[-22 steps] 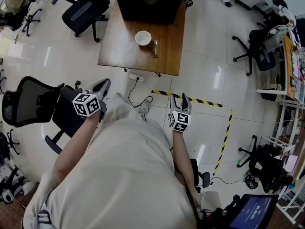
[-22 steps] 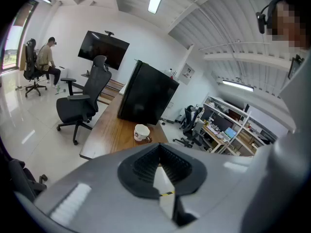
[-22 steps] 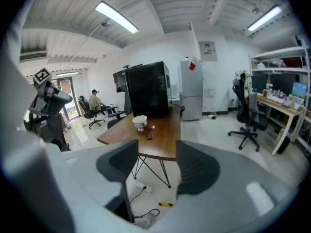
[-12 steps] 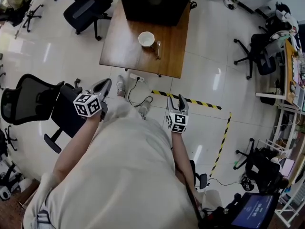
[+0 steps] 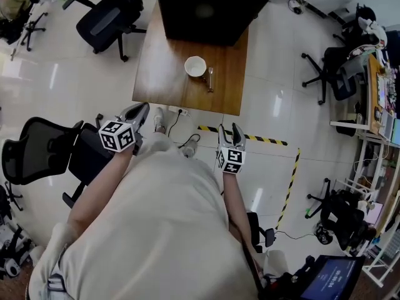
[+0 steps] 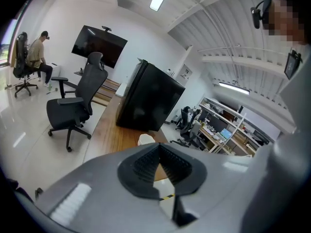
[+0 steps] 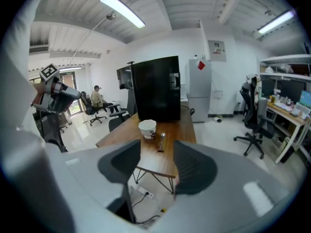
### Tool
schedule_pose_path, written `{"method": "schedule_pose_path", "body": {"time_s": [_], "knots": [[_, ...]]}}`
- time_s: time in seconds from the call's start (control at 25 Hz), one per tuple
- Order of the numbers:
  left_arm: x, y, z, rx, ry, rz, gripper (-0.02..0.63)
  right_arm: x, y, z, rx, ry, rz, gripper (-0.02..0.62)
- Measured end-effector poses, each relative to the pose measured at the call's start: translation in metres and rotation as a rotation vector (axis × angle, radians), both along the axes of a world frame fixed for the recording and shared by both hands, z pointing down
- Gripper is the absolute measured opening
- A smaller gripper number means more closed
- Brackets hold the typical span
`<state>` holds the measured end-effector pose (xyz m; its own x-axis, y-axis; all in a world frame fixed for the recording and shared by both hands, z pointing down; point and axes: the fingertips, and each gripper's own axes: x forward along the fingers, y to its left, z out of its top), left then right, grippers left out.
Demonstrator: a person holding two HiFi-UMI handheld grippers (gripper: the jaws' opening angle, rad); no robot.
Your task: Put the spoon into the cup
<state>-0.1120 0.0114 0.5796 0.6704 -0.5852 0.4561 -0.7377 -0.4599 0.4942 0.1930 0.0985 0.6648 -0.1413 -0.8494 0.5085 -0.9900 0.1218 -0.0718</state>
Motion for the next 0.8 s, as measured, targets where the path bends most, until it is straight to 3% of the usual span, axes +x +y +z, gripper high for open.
{"method": "schedule_pose_path", "body": {"time_s": [0.32,0.56,0.8], "knots": [[-0.011,-0.073,-0.001,0.002,0.009,0.107,0.002,-0.028,-0.048,-0.003,-0.028,0.014,0.075,0.207],[-0.016,-0.106,0.013,-0.051,0.061,0.162,0.002,-0.043,-0.079,0.0,-0.058,0.042,0.119,0.202],[-0.016,-0.133,0.021,-0.048,0.064,0.278,0.002,-0.048,-0.099,0.004,-0.08,0.077,0.18,0.197]]}}
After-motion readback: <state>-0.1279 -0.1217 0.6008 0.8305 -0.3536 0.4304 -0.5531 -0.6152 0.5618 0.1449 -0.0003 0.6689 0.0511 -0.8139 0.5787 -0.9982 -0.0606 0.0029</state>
